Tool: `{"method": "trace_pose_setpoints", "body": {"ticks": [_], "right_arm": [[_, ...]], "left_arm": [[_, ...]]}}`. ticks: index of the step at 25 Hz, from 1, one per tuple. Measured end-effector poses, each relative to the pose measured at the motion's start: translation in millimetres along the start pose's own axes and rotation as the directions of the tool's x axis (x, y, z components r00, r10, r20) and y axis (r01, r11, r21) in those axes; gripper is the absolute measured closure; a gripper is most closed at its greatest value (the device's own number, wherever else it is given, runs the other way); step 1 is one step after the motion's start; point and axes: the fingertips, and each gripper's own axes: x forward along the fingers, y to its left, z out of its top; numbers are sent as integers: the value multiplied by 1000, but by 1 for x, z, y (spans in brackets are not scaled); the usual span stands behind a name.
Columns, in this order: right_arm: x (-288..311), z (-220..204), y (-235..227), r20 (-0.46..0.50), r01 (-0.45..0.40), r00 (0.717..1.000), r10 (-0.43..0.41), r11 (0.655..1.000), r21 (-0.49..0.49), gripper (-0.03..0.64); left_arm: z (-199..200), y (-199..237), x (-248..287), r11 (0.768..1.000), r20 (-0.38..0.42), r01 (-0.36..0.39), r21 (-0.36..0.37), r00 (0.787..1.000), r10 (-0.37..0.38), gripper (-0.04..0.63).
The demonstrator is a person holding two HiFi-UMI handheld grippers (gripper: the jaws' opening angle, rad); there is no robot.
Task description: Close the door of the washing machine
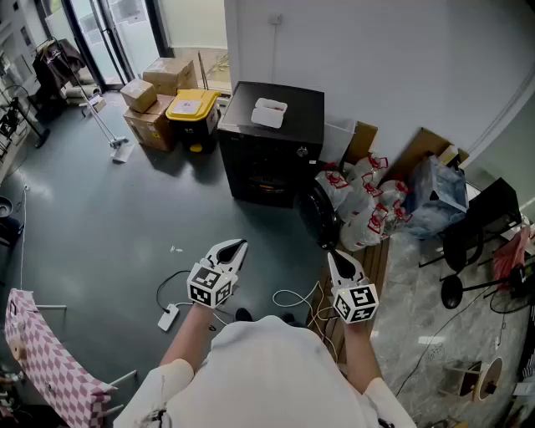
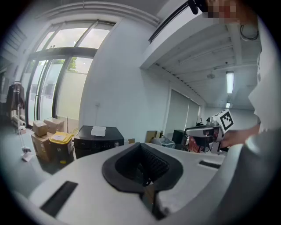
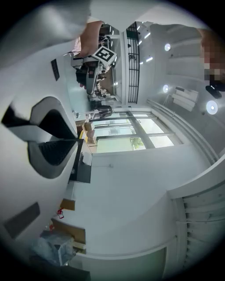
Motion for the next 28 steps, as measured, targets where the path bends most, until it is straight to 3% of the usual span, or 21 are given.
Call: {"method": "trace_pose_setpoints", "body": {"ticks": [28], "right_arm": [[26, 1, 21, -20, 43, 999, -43, 999, 17, 577]], "left_arm": [[-8, 25, -1, 999, -34, 41, -4, 999, -41, 587]]}}
